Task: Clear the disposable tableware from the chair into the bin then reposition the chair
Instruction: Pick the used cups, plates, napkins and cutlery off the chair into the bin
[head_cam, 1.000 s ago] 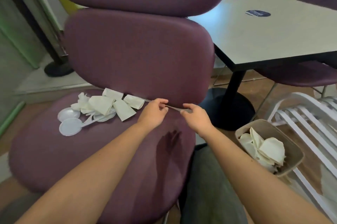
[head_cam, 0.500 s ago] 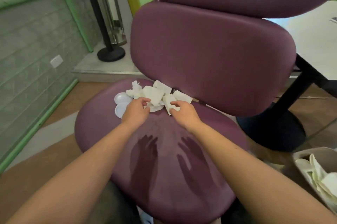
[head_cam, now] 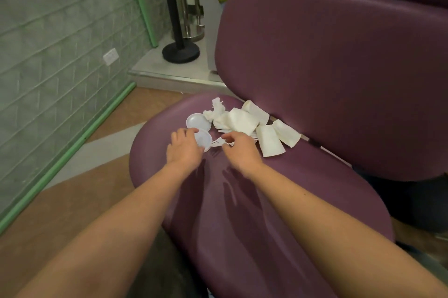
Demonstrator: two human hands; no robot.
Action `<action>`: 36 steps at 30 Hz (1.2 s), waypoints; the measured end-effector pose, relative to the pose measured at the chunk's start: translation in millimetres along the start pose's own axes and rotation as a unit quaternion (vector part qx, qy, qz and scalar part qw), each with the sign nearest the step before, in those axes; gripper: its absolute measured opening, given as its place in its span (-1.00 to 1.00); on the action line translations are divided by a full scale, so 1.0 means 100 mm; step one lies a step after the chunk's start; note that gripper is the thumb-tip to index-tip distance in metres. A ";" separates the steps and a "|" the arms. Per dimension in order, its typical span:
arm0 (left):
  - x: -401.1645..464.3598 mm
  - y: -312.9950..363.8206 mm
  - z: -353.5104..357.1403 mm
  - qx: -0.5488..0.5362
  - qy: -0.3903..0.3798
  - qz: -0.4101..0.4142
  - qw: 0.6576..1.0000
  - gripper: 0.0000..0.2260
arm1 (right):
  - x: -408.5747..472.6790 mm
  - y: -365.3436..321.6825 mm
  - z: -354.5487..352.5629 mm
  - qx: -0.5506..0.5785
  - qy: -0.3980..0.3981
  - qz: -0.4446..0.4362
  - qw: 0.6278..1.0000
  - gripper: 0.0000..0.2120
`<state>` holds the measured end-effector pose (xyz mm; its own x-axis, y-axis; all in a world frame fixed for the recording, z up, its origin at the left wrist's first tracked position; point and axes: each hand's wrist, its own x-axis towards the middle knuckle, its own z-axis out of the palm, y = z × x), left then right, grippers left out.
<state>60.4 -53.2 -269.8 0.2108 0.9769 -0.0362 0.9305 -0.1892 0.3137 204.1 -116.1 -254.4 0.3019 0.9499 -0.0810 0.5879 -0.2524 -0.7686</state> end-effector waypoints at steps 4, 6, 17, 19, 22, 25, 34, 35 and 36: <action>0.11 -0.10 0.12 0.023 0.013 0.017 1.000 -0.43 | 0.24 -0.11 0.10 0.011 -0.001 -0.029 1.000 -0.70; 0.13 -0.15 0.15 0.019 0.015 0.037 0.999 -0.44 | 0.40 -0.16 0.17 0.009 0.002 -0.044 0.999 -0.69; 0.14 -0.46 0.02 -0.169 0.074 -0.079 0.980 -0.32 | 1.03 -0.43 0.50 -0.243 -0.135 -0.184 0.943 -0.38; 0.15 -0.49 0.01 -0.182 0.077 -0.093 0.976 -0.34 | 1.08 -0.43 0.51 -0.367 -0.155 -0.218 0.891 -0.29; 0.20 -0.49 0.00 -0.187 0.062 -0.107 0.975 -0.34 | 1.11 -0.44 0.50 -0.429 -0.164 -0.239 0.856 -0.27; 0.23 -0.50 0.02 -0.197 0.056 -0.105 0.973 -0.35 | 1.14 -0.48 0.49 -0.430 -0.171 -0.244 0.852 -0.23; 0.14 -0.52 -0.07 -0.251 0.042 -0.132 0.958 -0.55 | 1.07 -0.68 0.32 -0.420 -0.111 -0.250 0.865 -0.71; 0.11 -0.52 -0.09 -0.258 0.044 -0.141 0.955 -0.59 | 1.05 -0.69 0.30 -0.399 -0.111 -0.246 0.876 -0.76; 0.09 -0.52 -0.11 -0.263 0.046 -0.153 0.951 -0.63 | 1.02 -0.70 0.29 -0.370 -0.109 -0.240 0.891 -0.81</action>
<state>11.0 -34.0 -275.9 -0.0951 0.9873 -0.1272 0.6596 0.1582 0.7348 172.7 3.9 -227.2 -0.2228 0.9741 -0.0378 0.9681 0.2165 -0.1263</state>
